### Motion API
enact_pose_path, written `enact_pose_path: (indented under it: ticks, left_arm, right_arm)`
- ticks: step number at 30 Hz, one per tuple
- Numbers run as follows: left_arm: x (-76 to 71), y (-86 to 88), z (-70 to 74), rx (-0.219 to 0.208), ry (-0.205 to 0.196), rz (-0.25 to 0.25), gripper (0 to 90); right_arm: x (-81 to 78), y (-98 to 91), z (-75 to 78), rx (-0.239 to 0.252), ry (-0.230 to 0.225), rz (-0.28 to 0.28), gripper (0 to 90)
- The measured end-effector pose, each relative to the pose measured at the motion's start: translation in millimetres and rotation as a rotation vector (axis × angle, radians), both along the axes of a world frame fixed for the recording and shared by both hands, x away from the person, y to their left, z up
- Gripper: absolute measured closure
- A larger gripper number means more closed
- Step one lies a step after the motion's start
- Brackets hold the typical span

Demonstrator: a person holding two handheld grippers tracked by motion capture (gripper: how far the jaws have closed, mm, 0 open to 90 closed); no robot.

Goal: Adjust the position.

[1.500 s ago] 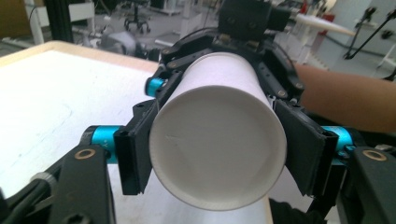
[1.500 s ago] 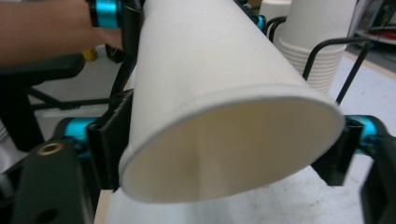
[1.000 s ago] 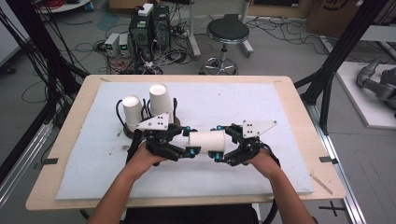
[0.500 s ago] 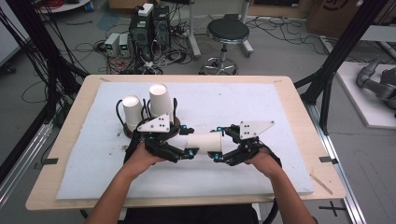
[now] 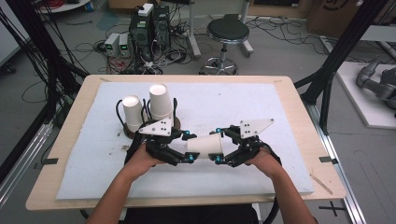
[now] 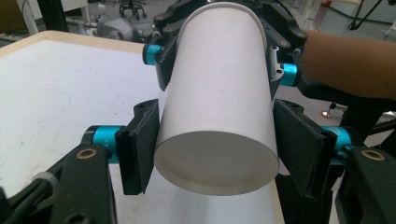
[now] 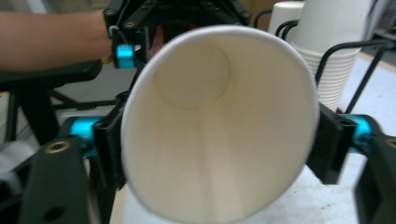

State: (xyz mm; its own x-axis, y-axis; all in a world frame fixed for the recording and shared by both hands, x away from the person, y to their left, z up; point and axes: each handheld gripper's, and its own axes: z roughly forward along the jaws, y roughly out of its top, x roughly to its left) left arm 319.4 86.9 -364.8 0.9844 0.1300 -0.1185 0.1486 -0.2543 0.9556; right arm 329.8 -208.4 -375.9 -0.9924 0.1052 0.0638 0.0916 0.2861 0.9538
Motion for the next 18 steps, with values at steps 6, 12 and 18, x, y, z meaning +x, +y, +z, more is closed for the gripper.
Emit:
enact_pose_path:
  ticks: [6, 12, 18]
  left_arm:
    - [0.8, 5.0, 1.7, -0.066, 0.002, -0.007, 35.5]
    - [0.4, 3.9, -1.2, -0.061, 0.002, -0.018, 35.8]
    - [1.0, -0.4, -4.8, -0.028, 0.03, 0.023, 32.9]
  right_arm:
    - [-1.4, 0.3, 0.3, 0.065, 0.017, -0.032, 18.3]
    - [-1.9, 0.0, 0.7, 0.12, 0.016, -0.016, 21.8]
    - [-0.4, -2.4, 1.2, 0.101, 0.004, -0.011, 26.9]
